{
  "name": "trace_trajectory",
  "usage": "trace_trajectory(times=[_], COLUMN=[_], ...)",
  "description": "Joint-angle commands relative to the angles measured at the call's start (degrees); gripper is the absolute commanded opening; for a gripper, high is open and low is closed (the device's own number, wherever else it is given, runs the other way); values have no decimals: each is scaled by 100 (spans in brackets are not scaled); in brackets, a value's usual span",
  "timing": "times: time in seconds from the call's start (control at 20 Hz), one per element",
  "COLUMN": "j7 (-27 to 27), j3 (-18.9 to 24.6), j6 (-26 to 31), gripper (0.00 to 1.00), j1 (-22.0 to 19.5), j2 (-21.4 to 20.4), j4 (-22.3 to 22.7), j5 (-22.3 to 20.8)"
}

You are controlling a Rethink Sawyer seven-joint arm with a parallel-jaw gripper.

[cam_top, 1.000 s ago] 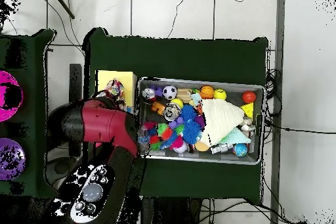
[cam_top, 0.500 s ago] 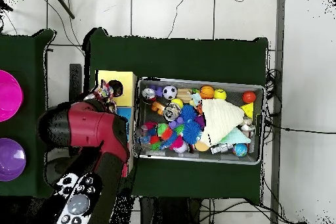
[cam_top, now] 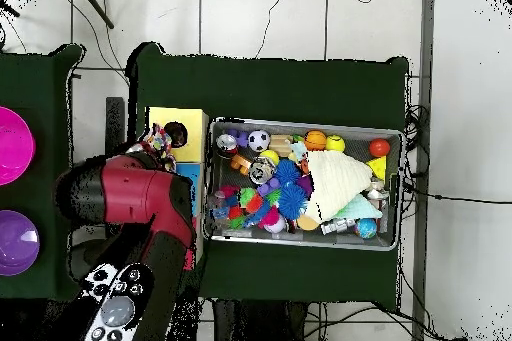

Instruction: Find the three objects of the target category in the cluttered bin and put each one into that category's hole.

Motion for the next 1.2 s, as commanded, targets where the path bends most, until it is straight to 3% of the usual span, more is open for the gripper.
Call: trace_trajectory(times=[0.05,1.2], j7=[985,1221], j3=[452,411], j6=[154,-300], gripper=[0,0], j1=[-133,-69], j2=[469,1020], j4=[-79,-384], j5=[143,309])
